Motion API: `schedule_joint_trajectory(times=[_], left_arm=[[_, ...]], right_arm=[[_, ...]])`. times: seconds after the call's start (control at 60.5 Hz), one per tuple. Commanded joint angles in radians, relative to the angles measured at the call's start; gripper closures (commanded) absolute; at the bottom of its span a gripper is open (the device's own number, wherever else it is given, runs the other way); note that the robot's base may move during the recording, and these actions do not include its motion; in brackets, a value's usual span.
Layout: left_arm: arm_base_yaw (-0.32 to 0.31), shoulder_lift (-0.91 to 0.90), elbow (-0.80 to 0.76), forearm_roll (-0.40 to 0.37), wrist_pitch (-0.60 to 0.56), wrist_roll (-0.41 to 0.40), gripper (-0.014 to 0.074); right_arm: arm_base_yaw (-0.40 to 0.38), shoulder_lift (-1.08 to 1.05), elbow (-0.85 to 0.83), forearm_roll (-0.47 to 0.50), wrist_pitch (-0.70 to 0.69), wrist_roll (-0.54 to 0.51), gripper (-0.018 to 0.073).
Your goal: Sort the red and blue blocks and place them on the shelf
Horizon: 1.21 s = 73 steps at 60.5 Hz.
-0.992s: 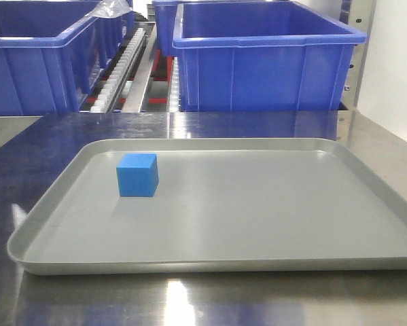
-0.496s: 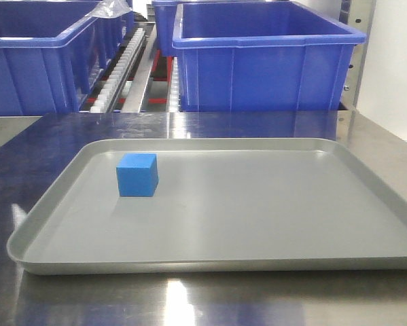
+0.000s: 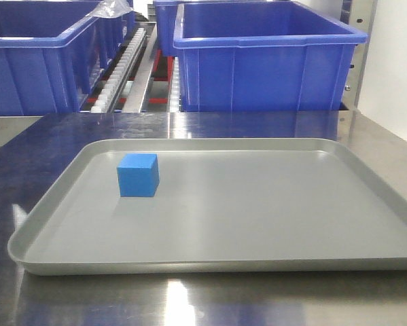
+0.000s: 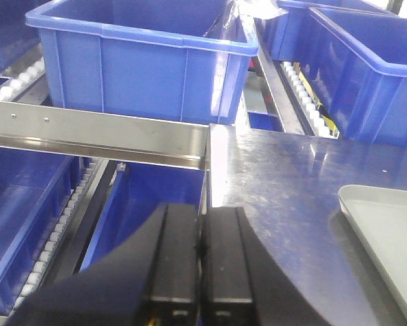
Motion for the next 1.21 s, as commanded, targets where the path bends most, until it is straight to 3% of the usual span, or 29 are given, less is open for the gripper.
schedule_joint_trajectory(times=[0.0, 0.695, 0.777, 0.976, 1.042, 1.191], left_arm=[[0.002, -0.015, 0.02, -0.008, -0.084, 0.001, 0.046], [-0.003, 0.005, 0.002, -0.021, -0.1, -0.001, 0.046], [-0.016, 0.082, -0.101, -0.077, -0.089, -0.007, 0.046], [-0.02, 0.454, -0.506, -0.067, 0.127, -0.003, 0.046], [-0.056, 0.577, -0.617, -0.042, 0.187, 0.001, 0.046], [-0.11, 0.791, -0.74, -0.003, 0.207, 0.001, 0.046]], right_arm=[[-0.006, 0.002, -0.028, -0.011, -0.096, -0.002, 0.051], [-0.006, 0.002, -0.028, -0.011, -0.096, -0.002, 0.051], [-0.006, 0.002, -0.028, -0.011, -0.096, -0.002, 0.051], [-0.006, 0.002, -0.028, -0.011, -0.096, -0.002, 0.051], [-0.005, 0.002, -0.028, -0.011, -0.096, -0.002, 0.051], [-0.005, 0.002, -0.028, -0.011, -0.096, -0.002, 0.051]])
